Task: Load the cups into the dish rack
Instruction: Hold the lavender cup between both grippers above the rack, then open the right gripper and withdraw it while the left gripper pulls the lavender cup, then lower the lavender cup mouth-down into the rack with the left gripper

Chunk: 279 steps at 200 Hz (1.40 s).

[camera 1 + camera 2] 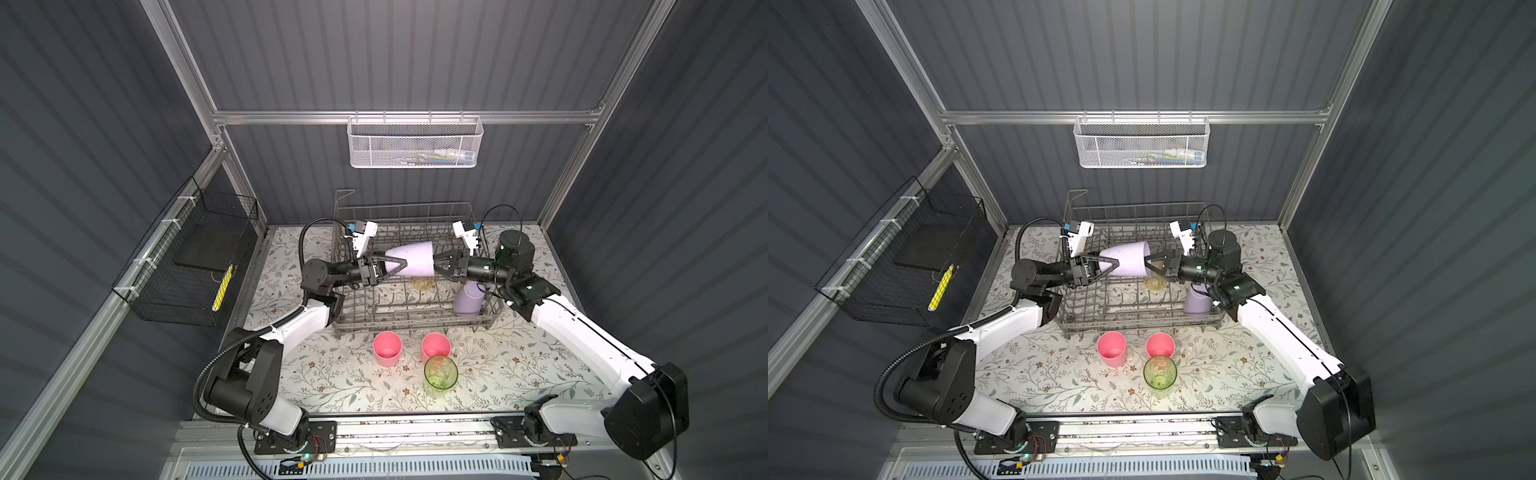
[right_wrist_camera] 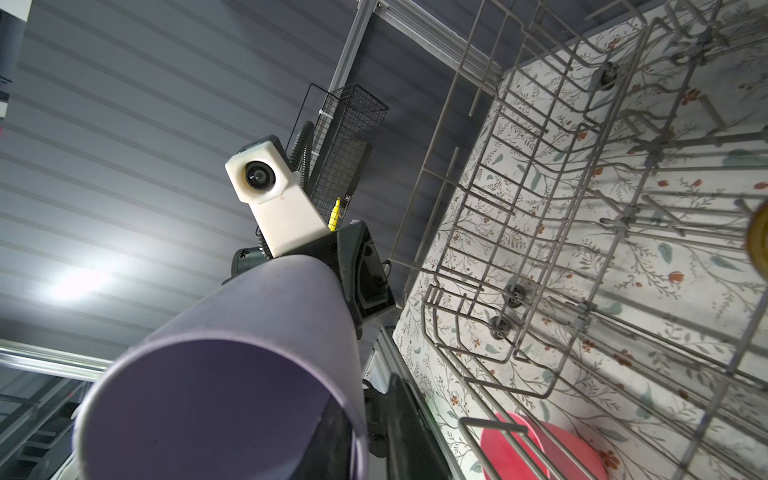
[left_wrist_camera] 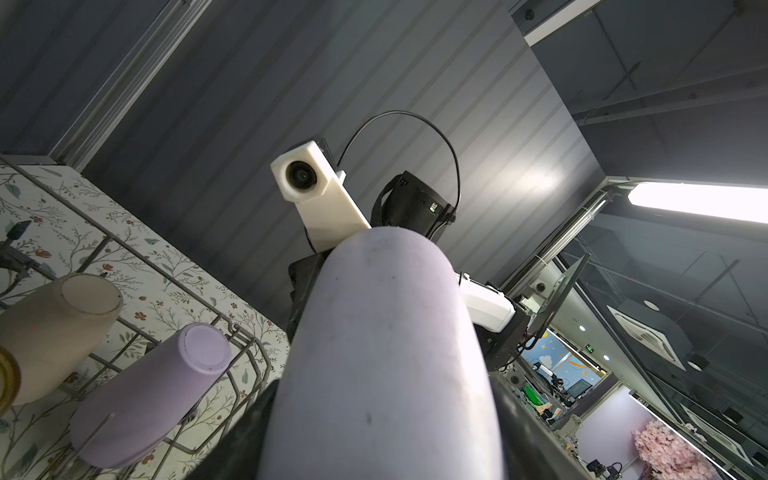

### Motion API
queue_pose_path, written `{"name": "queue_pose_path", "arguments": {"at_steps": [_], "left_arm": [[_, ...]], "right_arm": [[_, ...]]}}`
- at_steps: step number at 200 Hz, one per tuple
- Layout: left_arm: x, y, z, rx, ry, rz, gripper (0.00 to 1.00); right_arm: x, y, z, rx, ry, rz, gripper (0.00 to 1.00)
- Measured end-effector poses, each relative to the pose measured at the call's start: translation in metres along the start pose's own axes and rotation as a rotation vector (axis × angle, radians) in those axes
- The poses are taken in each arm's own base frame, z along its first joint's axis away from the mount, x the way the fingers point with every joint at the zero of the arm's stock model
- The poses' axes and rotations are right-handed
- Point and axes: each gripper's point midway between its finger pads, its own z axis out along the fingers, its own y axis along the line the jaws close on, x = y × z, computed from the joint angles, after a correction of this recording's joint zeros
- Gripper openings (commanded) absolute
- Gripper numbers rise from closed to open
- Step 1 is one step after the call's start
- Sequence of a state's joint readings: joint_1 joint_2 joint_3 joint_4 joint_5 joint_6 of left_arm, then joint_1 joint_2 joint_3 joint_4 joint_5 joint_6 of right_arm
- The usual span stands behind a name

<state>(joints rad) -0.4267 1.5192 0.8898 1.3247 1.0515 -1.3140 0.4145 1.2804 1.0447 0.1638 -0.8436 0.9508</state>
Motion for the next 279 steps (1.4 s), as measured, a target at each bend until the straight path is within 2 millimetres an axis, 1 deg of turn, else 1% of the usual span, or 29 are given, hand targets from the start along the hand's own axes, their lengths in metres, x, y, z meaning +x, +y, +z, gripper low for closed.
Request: {"name": "queue_pose_path", "arguments": {"at_steps": [23,43,65,100,124,149,166,193,210,223,237,279], "left_arm": [[0.000,0.001,0.000,-0.004,0.002,-0.006,0.50],[0.001,0.005,0.000,-0.019,0.006,-0.009,0.50],[0.000,0.005,0.001,-0.029,0.010,0.002,0.50],[-0.005,0.003,0.003,-0.029,0.010,0.016,0.49],[-0.005,0.008,0.004,-0.048,0.016,0.013,0.48],[-0.002,0.020,0.004,-0.125,0.041,-0.001,0.45],[-0.006,0.026,0.007,-0.213,0.062,0.029,0.45],[-0.017,0.022,0.018,-0.328,0.108,0.108,0.43],[-0.018,0.023,0.021,-0.396,0.140,0.139,0.42],[-0.015,0.028,0.022,-0.450,0.172,0.147,0.41],[-0.009,0.040,0.021,-0.509,0.209,0.139,0.41],[0.017,0.092,0.016,-0.721,0.351,0.102,0.40]], "right_arm": [[0.000,-0.004,-0.012,0.013,-0.022,0.001,0.23],[-0.003,-0.011,-0.028,0.044,-0.066,0.006,0.24],[-0.008,-0.017,-0.045,0.078,-0.114,0.011,0.25],[-0.006,-0.024,-0.053,0.099,-0.127,0.023,0.26],[-0.004,-0.026,-0.062,0.121,-0.140,0.020,0.27],[-0.007,-0.025,-0.079,0.164,-0.186,-0.010,0.27],[-0.008,-0.027,-0.094,0.211,-0.223,-0.033,0.27],[-0.007,-0.036,-0.115,0.312,-0.270,-0.061,0.28],[-0.005,-0.045,-0.127,0.390,-0.288,-0.073,0.28],[-0.004,-0.050,-0.135,0.445,-0.297,-0.086,0.29],[-0.001,-0.056,-0.143,0.499,-0.303,-0.098,0.29],[0.006,-0.070,-0.158,0.599,-0.298,-0.114,0.30]]}}
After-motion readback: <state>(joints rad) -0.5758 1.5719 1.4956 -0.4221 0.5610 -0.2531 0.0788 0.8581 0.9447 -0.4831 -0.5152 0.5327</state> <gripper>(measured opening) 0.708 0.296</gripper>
